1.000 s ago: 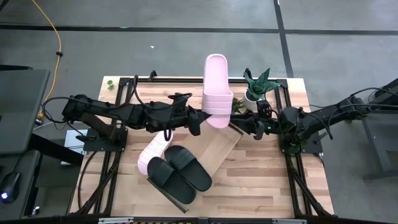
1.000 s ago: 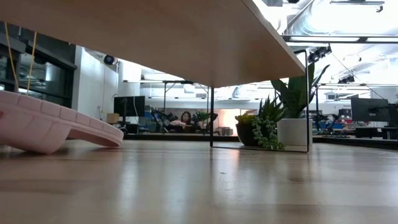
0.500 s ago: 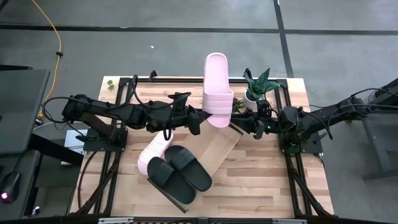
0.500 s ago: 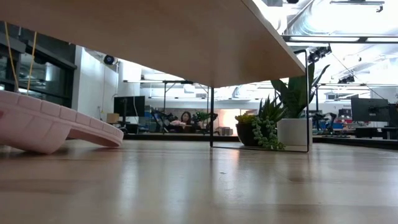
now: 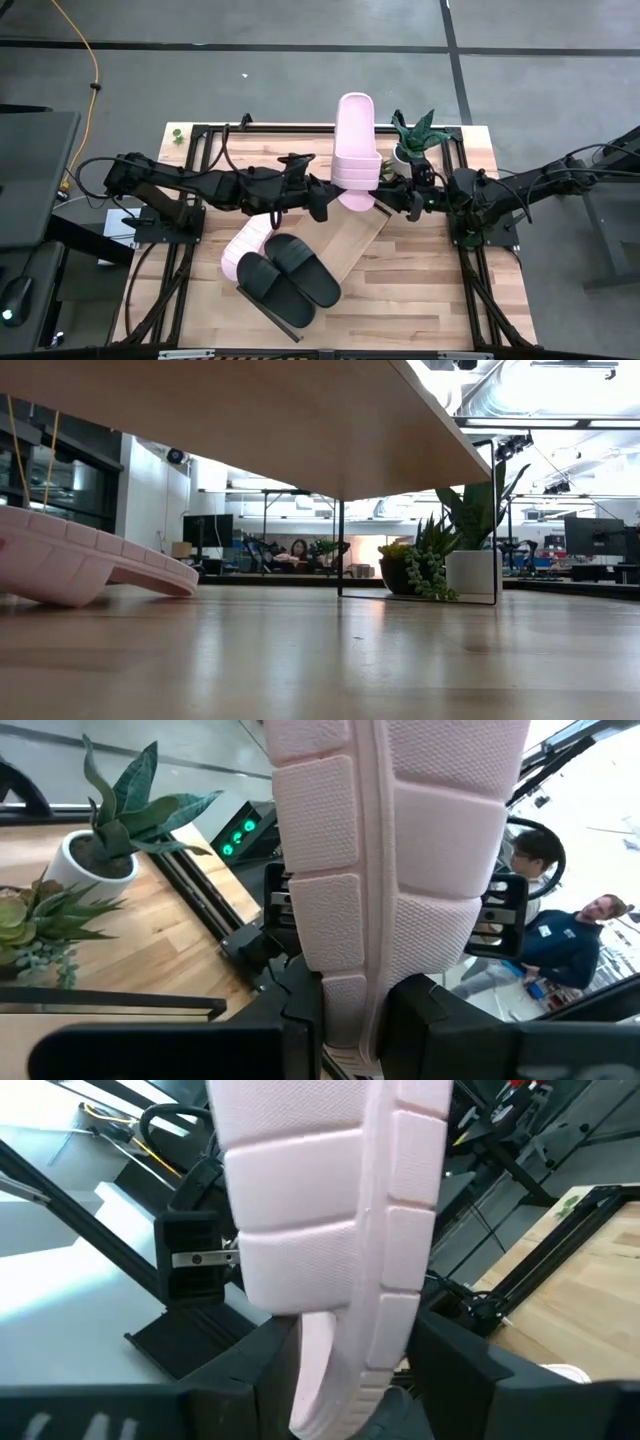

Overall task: Pick and place slides into the shelf
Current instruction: Put the top pink slide on the shelf

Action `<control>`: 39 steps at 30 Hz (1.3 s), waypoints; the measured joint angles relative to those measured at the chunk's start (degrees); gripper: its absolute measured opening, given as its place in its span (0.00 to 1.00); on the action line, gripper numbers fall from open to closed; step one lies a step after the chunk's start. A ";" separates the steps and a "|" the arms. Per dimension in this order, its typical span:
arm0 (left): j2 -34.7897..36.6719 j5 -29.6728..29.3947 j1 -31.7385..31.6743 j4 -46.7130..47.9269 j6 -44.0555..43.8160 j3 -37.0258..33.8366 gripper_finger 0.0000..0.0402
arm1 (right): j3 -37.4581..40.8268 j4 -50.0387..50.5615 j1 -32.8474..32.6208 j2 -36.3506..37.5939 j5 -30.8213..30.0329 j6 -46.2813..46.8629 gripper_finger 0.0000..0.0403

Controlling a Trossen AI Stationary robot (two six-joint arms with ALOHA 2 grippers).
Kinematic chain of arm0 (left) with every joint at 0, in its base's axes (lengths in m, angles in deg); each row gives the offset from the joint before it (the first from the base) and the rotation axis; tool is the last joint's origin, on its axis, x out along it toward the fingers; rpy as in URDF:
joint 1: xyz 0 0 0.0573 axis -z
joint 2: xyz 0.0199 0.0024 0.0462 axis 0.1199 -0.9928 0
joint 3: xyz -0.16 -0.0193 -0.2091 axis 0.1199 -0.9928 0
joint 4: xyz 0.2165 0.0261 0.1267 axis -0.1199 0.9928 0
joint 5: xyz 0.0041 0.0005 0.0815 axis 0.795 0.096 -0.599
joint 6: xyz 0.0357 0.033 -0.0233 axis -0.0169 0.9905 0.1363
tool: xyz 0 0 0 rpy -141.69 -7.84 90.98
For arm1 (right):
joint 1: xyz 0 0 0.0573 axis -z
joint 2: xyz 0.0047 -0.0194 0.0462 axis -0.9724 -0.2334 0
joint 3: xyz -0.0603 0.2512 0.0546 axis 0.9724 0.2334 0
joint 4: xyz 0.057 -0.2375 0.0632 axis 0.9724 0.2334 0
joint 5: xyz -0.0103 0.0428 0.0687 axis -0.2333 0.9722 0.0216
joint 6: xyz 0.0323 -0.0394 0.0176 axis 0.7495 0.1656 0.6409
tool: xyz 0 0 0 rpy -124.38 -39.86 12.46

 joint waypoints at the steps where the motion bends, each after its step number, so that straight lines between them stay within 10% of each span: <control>1: 0.00 -0.16 0.00 0.00 0.30 0.00 0.13 | 0.00 0.33 0.00 0.00 0.00 0.00 0.39; 19: 0.03 0.64 -0.08 -0.08 1.62 0.00 0.13 | 0.00 0.94 -0.04 -0.02 -3.86 -0.90 0.14; 39: 1.31 13.82 -0.04 4.79 3.59 0.00 0.41 | 0.00 -0.56 0.02 1.14 -13.41 -4.31 0.10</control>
